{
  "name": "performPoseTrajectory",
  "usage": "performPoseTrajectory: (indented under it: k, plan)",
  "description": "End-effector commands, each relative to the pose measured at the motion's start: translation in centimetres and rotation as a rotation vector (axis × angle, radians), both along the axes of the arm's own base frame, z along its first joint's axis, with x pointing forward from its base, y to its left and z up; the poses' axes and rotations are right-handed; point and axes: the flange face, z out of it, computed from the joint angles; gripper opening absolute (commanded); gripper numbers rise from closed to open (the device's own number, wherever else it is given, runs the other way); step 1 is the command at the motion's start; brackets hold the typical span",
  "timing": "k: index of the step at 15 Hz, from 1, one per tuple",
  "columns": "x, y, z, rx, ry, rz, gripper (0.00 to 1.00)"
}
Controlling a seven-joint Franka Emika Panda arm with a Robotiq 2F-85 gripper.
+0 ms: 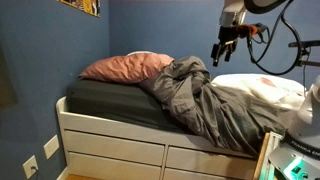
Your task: Move the brown pillow to the right
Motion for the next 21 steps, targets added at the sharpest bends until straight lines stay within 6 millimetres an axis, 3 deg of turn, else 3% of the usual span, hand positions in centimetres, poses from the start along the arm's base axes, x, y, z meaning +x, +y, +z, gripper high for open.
performPoseTrajectory:
  k: [1,11,17,21]
  plan:
    - [0.0,0.0,0.1,0.0,0.001,0.0,1.0]
    - [0.0,0.0,0.1,0.0,0.001,0.0,1.0]
    - [6.7,0.7,6.0,0.161,-0.173,-0.079,1.0]
    - [13.1,1.2,9.1,0.057,-0.277,-0.049,1.0]
